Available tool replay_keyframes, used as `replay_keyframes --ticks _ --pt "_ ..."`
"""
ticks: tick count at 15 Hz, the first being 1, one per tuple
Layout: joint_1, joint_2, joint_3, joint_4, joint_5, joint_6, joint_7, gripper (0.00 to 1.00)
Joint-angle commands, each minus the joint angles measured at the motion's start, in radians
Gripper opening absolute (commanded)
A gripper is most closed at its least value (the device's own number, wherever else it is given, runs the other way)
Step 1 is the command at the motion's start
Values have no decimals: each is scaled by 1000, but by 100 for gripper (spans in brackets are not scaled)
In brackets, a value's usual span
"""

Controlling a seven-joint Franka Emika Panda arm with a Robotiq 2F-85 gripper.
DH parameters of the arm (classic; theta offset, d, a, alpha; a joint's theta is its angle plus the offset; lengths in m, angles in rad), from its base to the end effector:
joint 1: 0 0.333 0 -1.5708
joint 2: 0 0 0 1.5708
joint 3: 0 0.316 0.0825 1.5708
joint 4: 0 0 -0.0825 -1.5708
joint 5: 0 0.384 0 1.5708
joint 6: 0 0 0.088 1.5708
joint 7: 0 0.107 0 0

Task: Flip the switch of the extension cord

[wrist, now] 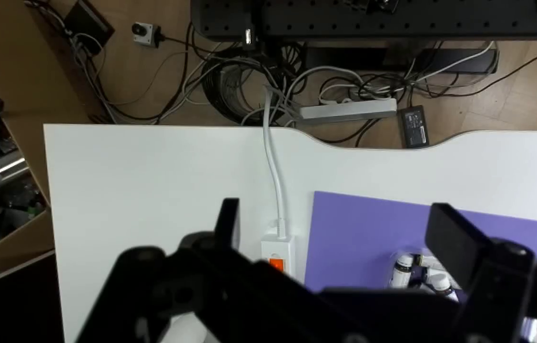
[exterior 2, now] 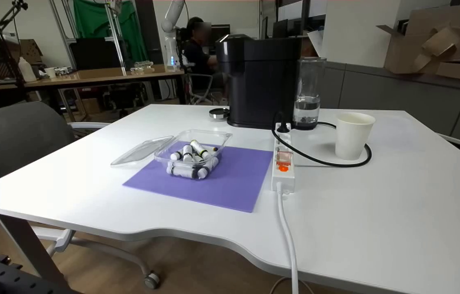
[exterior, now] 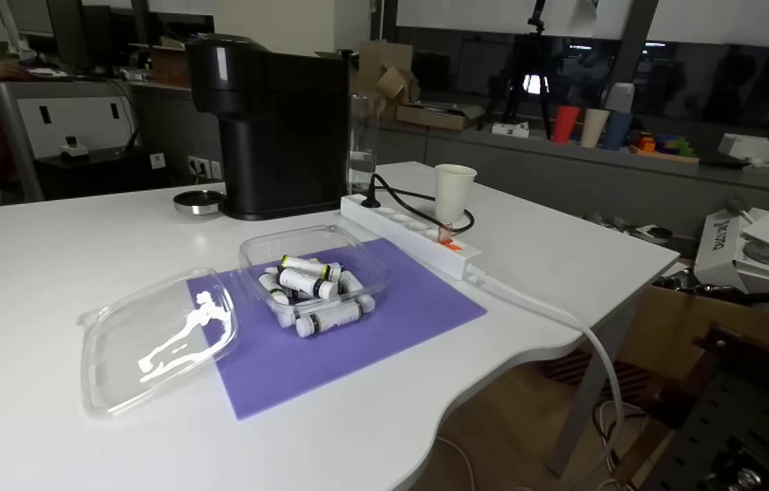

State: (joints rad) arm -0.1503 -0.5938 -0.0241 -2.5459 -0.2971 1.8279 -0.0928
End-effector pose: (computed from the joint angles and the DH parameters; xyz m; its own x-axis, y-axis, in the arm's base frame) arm 0.3447 -0.0851 0.4606 0.9876 -0.0025 -0.1567 0.0364 -0.9688 0.2453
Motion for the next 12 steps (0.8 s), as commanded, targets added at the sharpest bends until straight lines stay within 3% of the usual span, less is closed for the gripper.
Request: replay_keyframes --ticks 1,6,12 --pt "23 0 -20 2 -10 -5 10 100" --pt "4 44 -25 15 -28 148 76 100" --pt "-29 256 -33 88 -61 380 112 100"
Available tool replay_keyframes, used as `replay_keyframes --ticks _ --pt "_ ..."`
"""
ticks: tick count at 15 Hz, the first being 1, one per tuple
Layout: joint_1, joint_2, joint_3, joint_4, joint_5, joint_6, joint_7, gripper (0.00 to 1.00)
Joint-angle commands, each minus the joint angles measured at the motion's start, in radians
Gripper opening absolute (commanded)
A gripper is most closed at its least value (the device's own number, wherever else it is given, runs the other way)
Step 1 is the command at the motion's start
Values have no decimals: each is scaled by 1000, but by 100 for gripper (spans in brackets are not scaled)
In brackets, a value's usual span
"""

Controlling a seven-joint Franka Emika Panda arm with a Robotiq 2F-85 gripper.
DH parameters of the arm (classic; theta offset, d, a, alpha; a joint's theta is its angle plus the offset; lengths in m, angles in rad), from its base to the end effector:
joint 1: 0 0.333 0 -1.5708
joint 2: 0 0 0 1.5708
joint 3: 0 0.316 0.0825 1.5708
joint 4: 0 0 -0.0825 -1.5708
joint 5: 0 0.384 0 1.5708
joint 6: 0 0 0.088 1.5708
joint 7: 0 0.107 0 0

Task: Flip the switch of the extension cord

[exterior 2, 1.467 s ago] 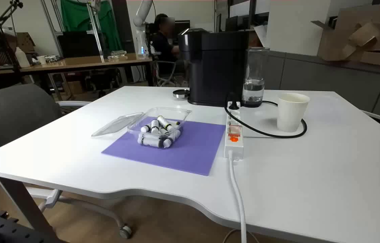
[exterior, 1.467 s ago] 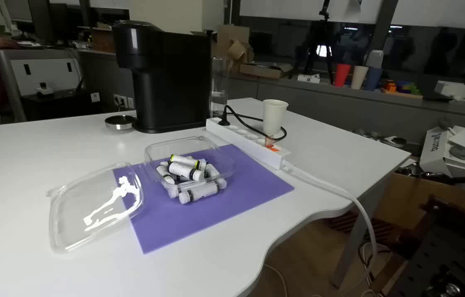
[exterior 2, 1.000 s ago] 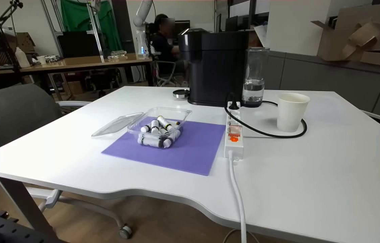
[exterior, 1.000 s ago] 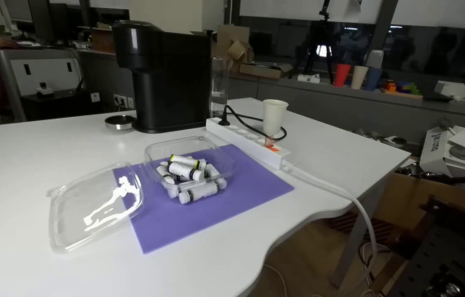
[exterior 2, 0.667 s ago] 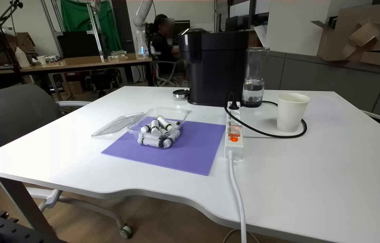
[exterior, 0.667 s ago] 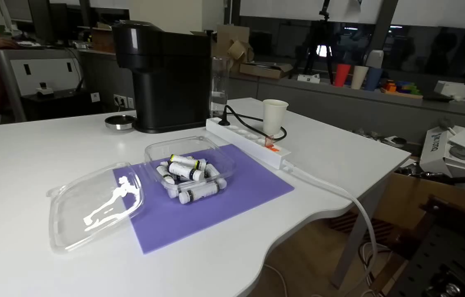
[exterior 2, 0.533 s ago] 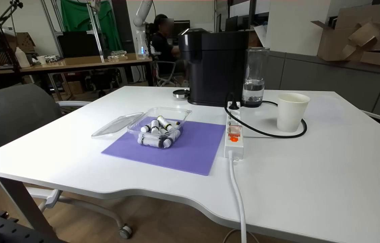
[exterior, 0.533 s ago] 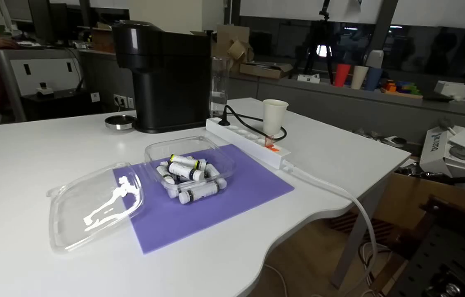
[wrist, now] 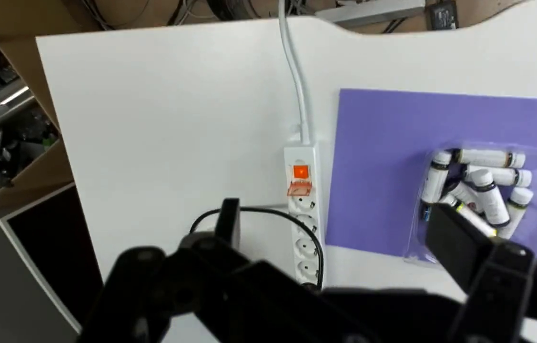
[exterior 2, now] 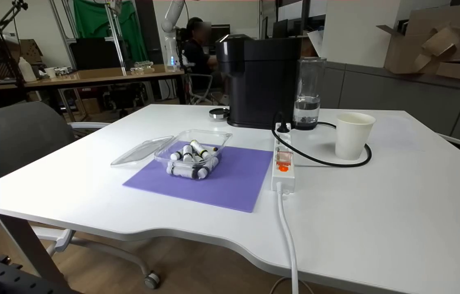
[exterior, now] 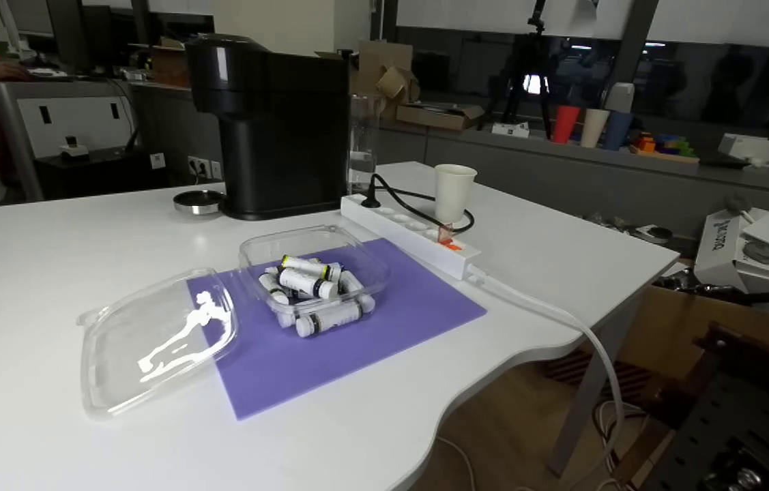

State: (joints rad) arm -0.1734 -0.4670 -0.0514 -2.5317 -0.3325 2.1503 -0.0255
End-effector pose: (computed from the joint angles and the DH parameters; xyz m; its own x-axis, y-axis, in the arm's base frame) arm 0.3933 -0.1042 0.4453 0.9983 -0.0160 0.0559 -0.0304 -0.9632 0.2669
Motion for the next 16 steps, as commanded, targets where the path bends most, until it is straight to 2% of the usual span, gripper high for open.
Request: replay_keyframes --ticks 1,7,12,13,14,16 --pt "-9 169 -5 92 -26 77 49 100" --pt "1 438 -42 245 16 154 -17 100" --pt "-7 620 -69 359 187 118 -220 100" --pt "-13 645 -71 369 214 118 -255 75" --pt "-17 667 -72 381 227 110 -277 75" --pt "-20 698 -76 389 225 119 -285 60"
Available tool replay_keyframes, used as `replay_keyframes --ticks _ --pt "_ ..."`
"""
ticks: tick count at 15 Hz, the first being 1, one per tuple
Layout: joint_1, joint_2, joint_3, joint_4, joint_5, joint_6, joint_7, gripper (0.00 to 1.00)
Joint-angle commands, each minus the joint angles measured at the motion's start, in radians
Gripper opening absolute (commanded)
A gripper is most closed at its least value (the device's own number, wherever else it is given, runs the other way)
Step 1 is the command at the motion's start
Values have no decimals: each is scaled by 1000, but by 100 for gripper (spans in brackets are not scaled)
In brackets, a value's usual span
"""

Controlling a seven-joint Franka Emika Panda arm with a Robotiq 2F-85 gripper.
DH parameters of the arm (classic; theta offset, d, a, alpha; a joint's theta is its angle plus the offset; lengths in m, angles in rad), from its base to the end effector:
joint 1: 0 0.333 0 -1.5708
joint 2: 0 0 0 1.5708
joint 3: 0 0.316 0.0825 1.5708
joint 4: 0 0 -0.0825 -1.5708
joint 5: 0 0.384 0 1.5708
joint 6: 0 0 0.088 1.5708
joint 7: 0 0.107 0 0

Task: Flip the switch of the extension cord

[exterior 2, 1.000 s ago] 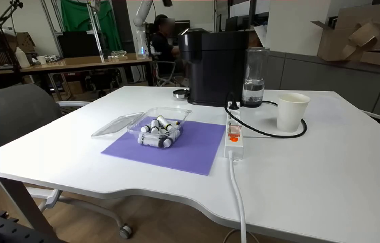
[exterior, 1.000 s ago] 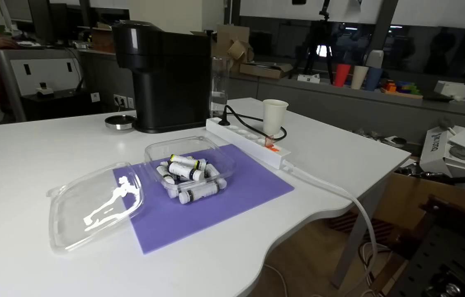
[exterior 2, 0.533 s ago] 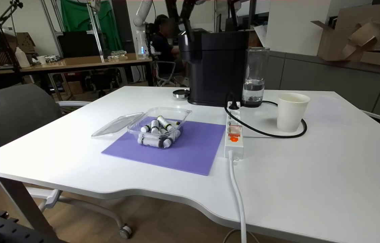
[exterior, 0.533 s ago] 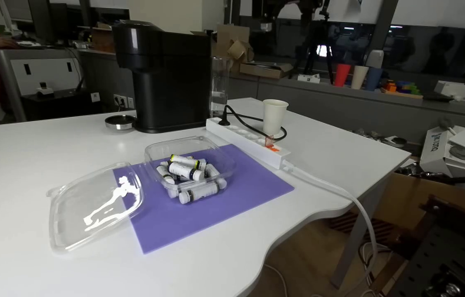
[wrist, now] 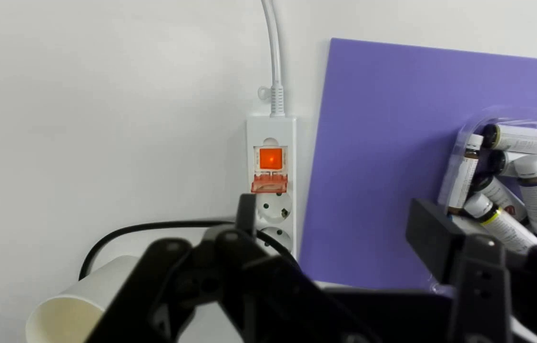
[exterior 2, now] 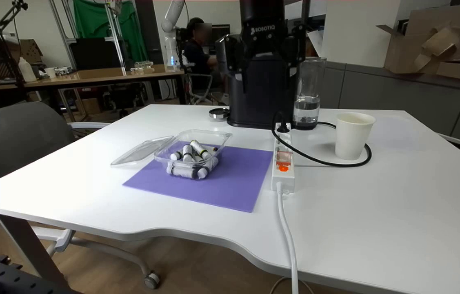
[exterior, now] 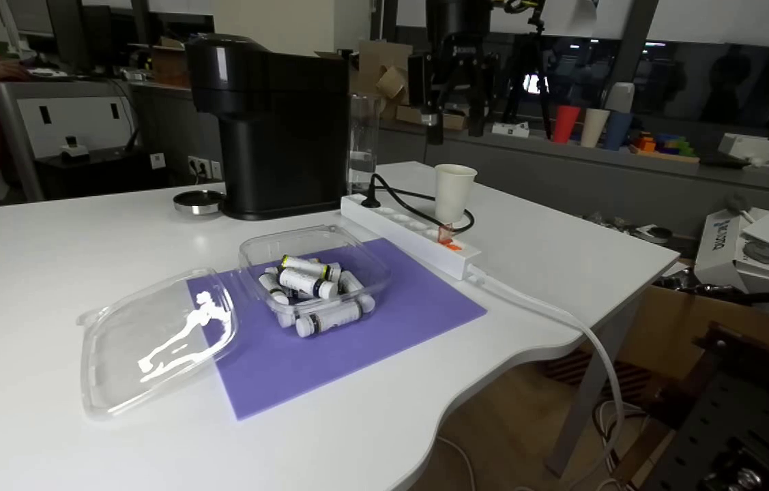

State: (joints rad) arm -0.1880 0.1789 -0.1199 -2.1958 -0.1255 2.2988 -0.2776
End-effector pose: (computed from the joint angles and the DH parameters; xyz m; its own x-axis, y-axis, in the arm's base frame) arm 0.5168 -0.1669 0.2975 0.9929 0.0532 -0.1065 0.0621 -0.9947 0.0820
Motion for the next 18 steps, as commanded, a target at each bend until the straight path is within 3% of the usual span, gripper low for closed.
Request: replay_keyframes --ticks 1,7,9,18 --pt "-3 63 -14 50 -3 -9 -13 53" --pt "5 95 -42 8 -79 118 68 11" --pt "4 110 -50 -5 -73 173 99 1" --pt "5 124 -49 -19 -70 208 92 0"
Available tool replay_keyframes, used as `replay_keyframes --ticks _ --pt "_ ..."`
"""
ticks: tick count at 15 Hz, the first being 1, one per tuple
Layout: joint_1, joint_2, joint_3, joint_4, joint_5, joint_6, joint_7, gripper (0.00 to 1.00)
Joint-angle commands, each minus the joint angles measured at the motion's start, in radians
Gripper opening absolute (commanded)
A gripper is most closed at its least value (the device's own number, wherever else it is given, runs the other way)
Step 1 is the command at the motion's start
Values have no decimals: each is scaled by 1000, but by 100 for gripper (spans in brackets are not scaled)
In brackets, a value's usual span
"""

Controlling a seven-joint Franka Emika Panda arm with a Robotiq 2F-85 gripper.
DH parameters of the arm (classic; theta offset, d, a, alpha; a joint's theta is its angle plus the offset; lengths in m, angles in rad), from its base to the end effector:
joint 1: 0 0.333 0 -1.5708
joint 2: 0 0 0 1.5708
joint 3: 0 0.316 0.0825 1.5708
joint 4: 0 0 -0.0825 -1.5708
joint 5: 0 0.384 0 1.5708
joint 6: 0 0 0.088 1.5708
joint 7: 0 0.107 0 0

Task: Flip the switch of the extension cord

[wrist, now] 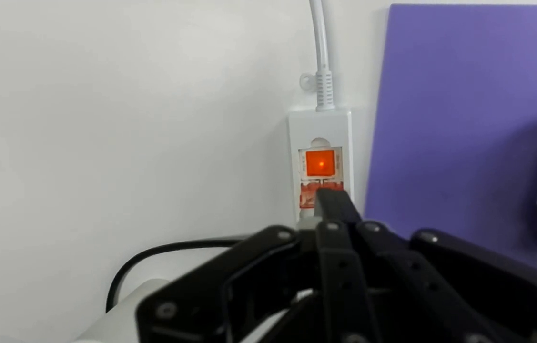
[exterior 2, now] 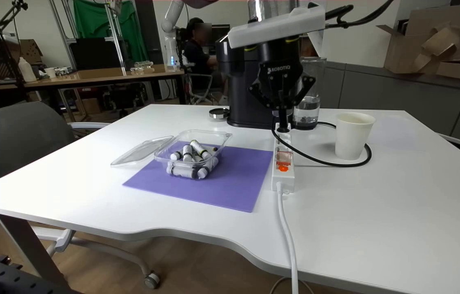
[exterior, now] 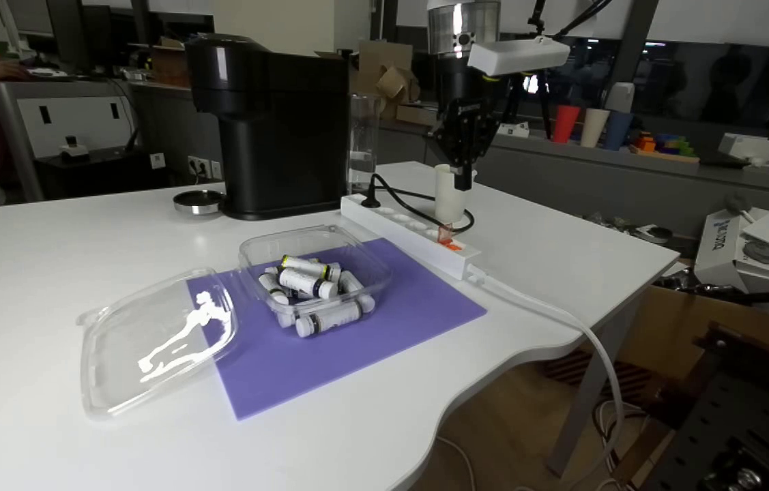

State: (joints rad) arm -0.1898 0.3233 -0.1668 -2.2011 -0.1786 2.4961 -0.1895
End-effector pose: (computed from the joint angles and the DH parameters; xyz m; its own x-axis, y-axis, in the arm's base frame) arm 0.5188 -0.1927 0.2339 0.9975 -0.0198 -0.0675 -0.0099 -0.9894 0.1451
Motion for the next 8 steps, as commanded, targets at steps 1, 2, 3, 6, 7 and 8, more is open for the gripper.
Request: replay_keyframes --ticks 1,2,3,6,7,8 --pt "12 -32 -3 -31 -34 27 -2 0" --pt "13 -34 -1 -41 -42 43 -17 0" --pt "15 -31 -1 -50 -57 70 -24 0" --pt "8 -11 1 -69 -57 154 -43 0" --pt "5 -3 2 -72 -51 173 -47 0" --pt "1 9 4 -75 -44 187 -55 0"
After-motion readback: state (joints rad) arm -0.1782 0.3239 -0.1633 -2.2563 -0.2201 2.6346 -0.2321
